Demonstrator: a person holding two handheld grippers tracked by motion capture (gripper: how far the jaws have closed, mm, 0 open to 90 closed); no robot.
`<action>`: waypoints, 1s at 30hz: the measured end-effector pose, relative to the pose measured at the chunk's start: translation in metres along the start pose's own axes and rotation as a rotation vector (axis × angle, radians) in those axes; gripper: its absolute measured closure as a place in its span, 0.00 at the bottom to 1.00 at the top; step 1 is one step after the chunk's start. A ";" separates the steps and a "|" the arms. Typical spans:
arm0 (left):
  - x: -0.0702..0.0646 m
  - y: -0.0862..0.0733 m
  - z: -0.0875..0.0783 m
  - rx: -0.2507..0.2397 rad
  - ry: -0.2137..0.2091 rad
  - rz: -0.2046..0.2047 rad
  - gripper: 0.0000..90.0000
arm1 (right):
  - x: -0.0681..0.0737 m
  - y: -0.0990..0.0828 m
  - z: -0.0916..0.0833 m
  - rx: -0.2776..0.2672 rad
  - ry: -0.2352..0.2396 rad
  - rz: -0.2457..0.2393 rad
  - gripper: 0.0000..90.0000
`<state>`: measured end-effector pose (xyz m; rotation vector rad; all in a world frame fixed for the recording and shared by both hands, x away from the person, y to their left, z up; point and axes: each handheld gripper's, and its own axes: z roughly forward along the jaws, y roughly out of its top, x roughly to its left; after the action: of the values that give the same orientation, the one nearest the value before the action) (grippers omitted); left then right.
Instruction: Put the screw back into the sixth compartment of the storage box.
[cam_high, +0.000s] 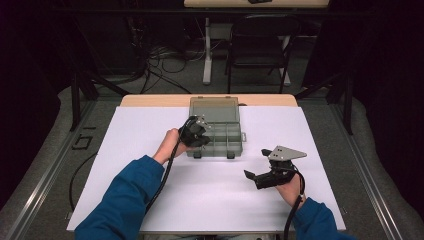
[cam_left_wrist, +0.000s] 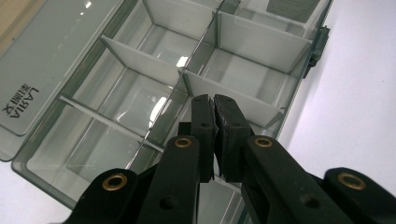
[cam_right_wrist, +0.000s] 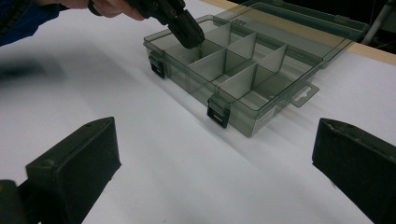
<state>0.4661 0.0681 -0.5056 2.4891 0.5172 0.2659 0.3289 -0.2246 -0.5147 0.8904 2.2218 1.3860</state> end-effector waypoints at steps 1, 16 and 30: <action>0.000 0.000 0.001 0.000 0.001 -0.001 0.96 | 0.000 0.000 0.000 0.000 0.000 0.000 0.00; 0.001 -0.002 -0.001 -0.029 -0.013 -0.035 0.89 | 0.000 0.000 -0.001 0.002 -0.004 0.002 0.00; -0.013 0.000 -0.019 -0.073 -0.015 -0.059 0.19 | -0.001 0.001 -0.001 -0.010 -0.002 0.011 0.00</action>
<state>0.4488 0.0726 -0.4913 2.3990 0.5640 0.2389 0.3289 -0.2257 -0.5133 0.9017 2.2094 1.3990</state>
